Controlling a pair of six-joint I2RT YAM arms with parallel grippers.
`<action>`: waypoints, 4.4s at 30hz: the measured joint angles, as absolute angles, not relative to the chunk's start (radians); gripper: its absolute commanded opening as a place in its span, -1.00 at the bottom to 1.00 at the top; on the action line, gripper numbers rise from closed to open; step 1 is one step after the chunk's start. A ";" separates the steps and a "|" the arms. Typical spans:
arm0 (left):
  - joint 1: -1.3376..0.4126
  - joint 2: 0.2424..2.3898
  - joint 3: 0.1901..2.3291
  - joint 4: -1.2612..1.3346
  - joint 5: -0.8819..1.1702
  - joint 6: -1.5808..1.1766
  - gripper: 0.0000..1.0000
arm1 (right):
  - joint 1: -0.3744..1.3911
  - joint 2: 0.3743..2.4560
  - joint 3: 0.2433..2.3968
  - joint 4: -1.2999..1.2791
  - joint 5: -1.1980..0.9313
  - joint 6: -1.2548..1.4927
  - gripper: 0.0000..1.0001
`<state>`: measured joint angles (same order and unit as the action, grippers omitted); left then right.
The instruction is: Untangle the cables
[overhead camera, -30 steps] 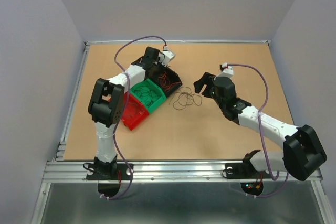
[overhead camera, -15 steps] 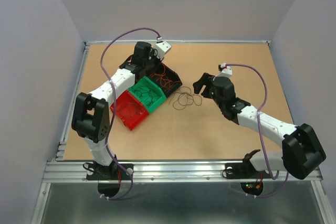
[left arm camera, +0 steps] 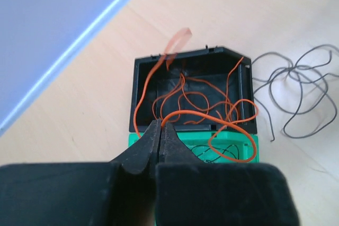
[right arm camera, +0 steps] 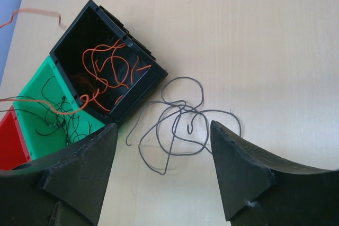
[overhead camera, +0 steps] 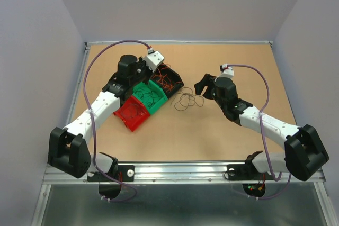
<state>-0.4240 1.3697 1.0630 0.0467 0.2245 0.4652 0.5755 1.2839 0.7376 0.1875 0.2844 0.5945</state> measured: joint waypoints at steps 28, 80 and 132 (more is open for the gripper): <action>-0.374 1.795 1.336 -0.068 0.192 0.382 -1.00 | 0.575 1.290 0.738 0.187 0.262 0.590 0.52; -0.022 2.033 1.629 -0.267 1.035 0.167 -1.00 | 0.575 1.332 0.738 0.187 0.219 0.580 0.52; -0.051 1.993 1.516 -0.191 0.862 0.204 -1.00 | 0.643 2.056 1.424 0.233 -0.038 0.131 -0.99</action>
